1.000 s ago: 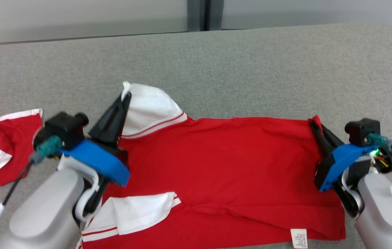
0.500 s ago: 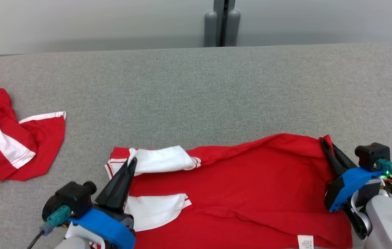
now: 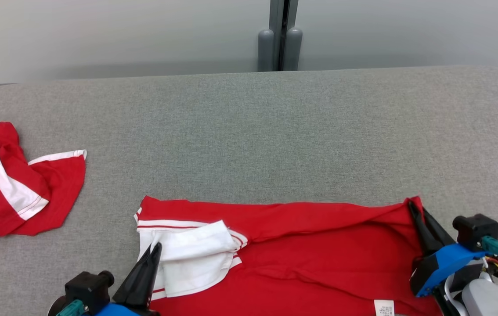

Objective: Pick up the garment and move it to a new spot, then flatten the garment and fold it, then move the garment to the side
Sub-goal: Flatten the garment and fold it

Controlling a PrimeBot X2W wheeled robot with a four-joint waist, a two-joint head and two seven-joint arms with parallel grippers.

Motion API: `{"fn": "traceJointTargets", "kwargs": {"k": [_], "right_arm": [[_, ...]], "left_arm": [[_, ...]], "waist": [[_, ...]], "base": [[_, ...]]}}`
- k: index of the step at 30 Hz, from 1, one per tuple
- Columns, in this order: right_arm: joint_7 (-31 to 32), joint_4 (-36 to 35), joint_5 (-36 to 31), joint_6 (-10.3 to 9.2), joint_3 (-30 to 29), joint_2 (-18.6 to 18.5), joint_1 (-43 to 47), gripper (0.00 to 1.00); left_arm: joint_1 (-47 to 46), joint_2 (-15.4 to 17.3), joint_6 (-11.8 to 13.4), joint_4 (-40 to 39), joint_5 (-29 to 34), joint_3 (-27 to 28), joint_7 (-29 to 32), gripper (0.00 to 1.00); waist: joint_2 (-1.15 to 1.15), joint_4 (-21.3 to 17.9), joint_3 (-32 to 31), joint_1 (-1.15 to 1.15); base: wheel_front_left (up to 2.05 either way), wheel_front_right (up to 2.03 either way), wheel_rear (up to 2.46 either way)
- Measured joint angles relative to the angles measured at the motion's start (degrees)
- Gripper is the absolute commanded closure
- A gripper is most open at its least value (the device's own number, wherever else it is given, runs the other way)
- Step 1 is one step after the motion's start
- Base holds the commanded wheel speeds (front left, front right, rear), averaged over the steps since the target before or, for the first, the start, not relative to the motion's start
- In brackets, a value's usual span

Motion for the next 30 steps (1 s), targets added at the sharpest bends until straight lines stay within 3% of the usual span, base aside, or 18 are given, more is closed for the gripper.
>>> {"fn": "traceJointTargets", "kwargs": {"k": [4, 5, 6, 7, 12, 18, 23, 30], "right_arm": [[-0.30, -1.08, 0.00, 0.00, -0.32, 0.63, 2.11, 1.00], [-0.52, -1.55, 0.05, 0.00, -0.99, 0.91, 2.90, 0.00], [-0.53, -1.64, 0.22, 0.00, -1.27, 1.05, 3.28, 0.00], [-0.56, -2.01, 0.32, 0.00, -1.62, 1.22, 3.76, 0.00], [-0.77, -7.20, 0.20, 0.00, -3.14, 1.97, 6.64, 0.00], [-0.82, -15.49, 0.09, 0.00, -7.05, 2.05, 9.82, 0.00], [0.53, -13.14, 0.09, 0.00, -8.33, 2.47, 9.93, 0.00], [4.12, -6.67, 0.70, 0.00, -9.31, 4.43, 8.47, 0.00]], "left_arm": [[1.87, -0.67, -0.10, 1.09, 0.63, 1.22, 0.00, 1.00], [2.66, -1.43, -0.12, 1.71, 0.82, 1.98, -0.01, 1.00], [3.03, -1.76, -0.12, 1.85, 1.34, 2.67, -0.01, 0.54], [3.35, -2.21, -0.12, 1.85, 1.82, 3.71, -0.01, 0.00], [5.80, -4.92, 0.09, 0.87, 6.03, 10.22, 0.00, 0.00], [9.49, -11.40, -0.12, -3.71, 14.27, 22.30, -0.03, 0.00], [10.95, -17.36, -1.42, -6.88, 23.31, 31.62, -0.07, 0.00], [11.63, -23.79, -5.58, -6.35, 31.22, 40.33, -0.07, 0.00]], "waist": [[0.00, -0.29, -0.35, 0.00], [0.00, -0.34, -0.67, 0.00], [0.00, -0.37, -0.79, 0.00], [0.00, -0.35, -0.92, 0.00], [0.00, -0.40, -1.34, 0.00], [0.00, -0.77, -1.52, 0.00], [0.00, -0.70, -1.41, 0.00], [0.00, -0.10, -1.21, 0.01]], "base": [[0.00, 0.00, 0.00], [0.00, 0.00, 0.00], [0.00, 0.00, 0.00], [0.00, 0.00, 0.00], [0.00, 0.00, 0.00], [0.00, 0.00, 0.00], [0.00, 0.00, 0.00], [0.00, 0.00, 0.00]]}}
